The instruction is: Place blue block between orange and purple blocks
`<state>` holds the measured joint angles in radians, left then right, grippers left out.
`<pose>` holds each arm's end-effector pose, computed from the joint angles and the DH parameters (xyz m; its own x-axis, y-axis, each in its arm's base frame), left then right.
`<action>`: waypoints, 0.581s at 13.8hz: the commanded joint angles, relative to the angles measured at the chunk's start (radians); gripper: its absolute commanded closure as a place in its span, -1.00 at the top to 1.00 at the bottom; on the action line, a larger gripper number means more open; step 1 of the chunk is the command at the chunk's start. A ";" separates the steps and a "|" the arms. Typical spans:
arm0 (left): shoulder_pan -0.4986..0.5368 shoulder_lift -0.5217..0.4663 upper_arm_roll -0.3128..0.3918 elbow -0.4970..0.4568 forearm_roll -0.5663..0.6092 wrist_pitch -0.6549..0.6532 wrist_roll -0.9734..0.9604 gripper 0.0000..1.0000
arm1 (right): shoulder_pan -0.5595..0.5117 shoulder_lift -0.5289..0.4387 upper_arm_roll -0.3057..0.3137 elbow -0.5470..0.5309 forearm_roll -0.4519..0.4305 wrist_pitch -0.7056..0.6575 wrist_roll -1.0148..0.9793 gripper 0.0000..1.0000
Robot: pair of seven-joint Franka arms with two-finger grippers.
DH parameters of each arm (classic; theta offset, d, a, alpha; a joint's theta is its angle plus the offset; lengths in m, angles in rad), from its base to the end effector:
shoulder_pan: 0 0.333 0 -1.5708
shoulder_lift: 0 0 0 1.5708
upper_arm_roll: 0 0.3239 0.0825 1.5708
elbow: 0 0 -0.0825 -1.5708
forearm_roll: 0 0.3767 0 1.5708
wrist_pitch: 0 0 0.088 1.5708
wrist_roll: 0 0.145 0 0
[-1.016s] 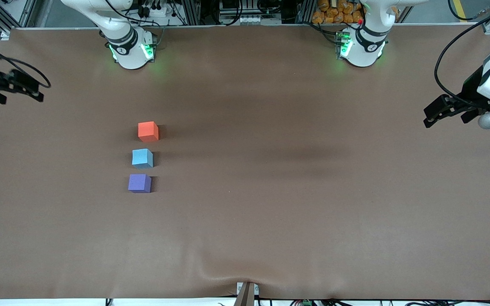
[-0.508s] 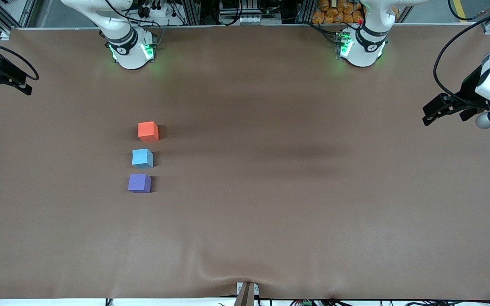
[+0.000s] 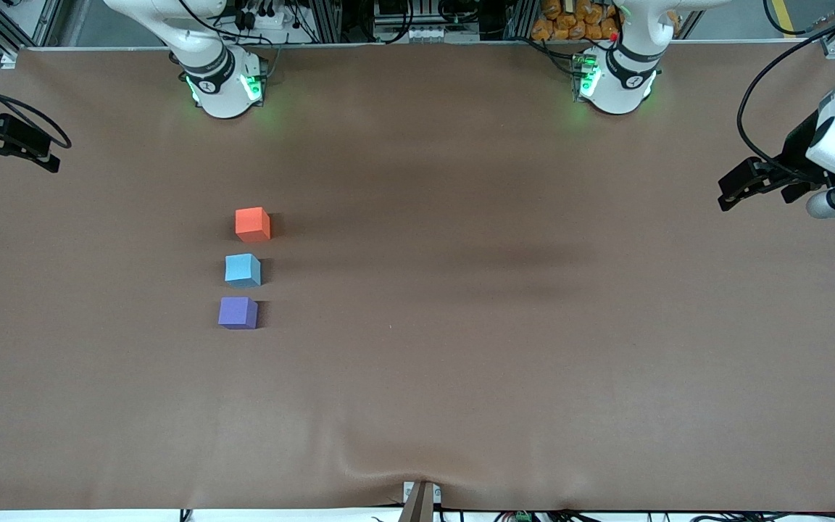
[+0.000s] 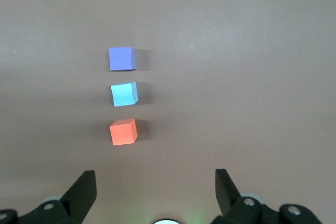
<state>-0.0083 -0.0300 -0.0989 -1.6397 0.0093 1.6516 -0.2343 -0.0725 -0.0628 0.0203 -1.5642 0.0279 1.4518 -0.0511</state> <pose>0.5433 -0.0579 0.5858 0.9911 0.1260 0.0434 0.1262 -0.9920 -0.0022 0.5123 -0.0221 0.6207 0.9988 0.0022 -0.0481 0.0008 -0.9996 -0.0291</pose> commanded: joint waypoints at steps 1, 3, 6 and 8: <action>0.004 -0.011 -0.001 0.004 -0.009 -0.021 0.023 1.00 | -0.016 -0.008 0.009 -0.003 0.001 -0.004 0.011 1.00; 0.004 -0.013 -0.001 0.017 -0.009 -0.030 0.027 1.00 | -0.027 -0.008 0.009 -0.007 0.001 -0.017 0.011 1.00; 0.001 -0.011 -0.001 0.064 -0.011 -0.091 0.030 1.00 | -0.027 -0.008 0.009 -0.005 0.001 -0.024 0.010 1.00; 0.002 -0.016 -0.002 0.064 -0.012 -0.134 0.067 1.00 | -0.027 -0.008 0.009 -0.008 0.001 -0.028 0.010 1.00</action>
<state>-0.0084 -0.0359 -0.0996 -1.5890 0.0086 1.5660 -0.2104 -0.0812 -0.0629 0.0177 -1.5650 0.0279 1.4326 -0.0494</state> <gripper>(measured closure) 0.000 0.000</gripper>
